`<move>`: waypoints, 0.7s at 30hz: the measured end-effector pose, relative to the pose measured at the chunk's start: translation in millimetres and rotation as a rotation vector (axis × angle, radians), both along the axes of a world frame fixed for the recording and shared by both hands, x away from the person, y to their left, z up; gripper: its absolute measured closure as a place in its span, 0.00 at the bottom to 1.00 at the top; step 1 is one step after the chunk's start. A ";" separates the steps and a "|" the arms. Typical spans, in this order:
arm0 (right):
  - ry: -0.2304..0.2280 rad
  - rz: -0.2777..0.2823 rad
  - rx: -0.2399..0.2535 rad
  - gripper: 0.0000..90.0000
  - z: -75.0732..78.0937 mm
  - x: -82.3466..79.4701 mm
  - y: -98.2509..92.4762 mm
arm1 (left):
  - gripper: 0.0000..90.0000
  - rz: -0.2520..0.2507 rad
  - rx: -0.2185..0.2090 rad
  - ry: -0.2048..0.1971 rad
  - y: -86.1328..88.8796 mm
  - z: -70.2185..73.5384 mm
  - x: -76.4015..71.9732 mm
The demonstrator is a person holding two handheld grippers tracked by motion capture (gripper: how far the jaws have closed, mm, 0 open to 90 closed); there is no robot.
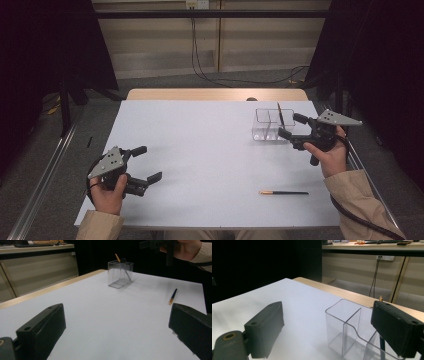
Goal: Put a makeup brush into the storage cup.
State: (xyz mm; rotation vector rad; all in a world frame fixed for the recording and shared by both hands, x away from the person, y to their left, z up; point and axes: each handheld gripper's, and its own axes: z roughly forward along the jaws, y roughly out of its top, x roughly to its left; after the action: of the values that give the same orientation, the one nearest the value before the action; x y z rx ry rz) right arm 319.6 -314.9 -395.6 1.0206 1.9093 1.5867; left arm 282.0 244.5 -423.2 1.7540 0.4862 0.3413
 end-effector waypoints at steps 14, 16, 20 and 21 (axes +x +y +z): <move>0.002 0.024 0.009 0.12 -8.8 -14.1 -0.9 | 0.01 0.001 0.002 -0.003 0.0 0.5 -0.2; 0.000 0.026 0.008 0.11 -9.9 -15.8 -0.4 | 0.01 0.001 0.002 -0.003 -0.1 0.5 -0.1; 0.003 0.037 0.006 0.11 -11.2 -19.1 1.3 | 0.01 -0.001 0.005 -0.003 -0.4 0.4 0.0; 0.003 0.045 0.004 0.11 -11.3 -20.1 1.9 | 0.01 -0.002 0.004 -0.003 -0.3 0.4 0.0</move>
State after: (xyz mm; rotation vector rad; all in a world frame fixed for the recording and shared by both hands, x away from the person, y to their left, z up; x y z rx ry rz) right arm 299.4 -313.0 -406.9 0.9888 1.9447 1.6150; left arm 282.0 244.2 -422.8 1.7575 0.4818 0.3435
